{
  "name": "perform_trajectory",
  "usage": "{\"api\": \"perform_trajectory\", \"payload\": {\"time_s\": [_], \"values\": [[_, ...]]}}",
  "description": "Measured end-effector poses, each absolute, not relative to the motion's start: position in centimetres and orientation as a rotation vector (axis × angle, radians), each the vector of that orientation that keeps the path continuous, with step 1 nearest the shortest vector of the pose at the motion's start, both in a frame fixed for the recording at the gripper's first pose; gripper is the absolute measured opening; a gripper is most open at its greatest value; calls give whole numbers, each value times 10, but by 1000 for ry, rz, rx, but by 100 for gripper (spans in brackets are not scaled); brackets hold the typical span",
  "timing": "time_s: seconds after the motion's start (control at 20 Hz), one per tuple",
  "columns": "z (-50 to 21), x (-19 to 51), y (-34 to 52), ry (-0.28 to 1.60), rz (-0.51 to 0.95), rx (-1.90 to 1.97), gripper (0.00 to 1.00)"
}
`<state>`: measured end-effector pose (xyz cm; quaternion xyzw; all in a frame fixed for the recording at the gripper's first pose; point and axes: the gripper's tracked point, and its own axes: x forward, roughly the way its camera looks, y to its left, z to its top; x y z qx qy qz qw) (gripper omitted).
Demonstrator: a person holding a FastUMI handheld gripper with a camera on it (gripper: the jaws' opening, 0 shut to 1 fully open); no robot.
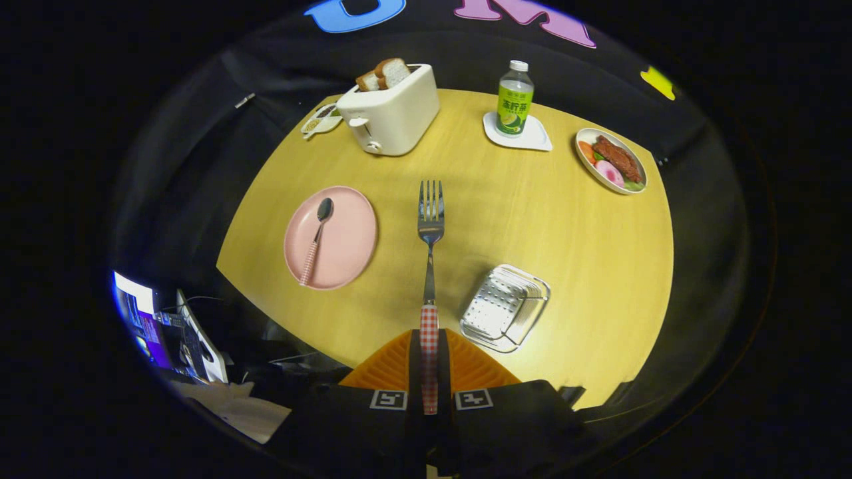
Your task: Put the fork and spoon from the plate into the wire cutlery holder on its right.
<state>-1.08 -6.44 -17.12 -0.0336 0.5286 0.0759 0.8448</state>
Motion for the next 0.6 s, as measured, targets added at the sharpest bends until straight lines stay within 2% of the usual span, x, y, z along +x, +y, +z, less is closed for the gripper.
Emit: {"api": "perform_trajectory", "payload": {"time_s": [0.35, 0.6], "values": [[-177, -54, -125, 1360, 212, -218, 11], [-186, -56, -145, 1514, 243, -286, 11]]}}
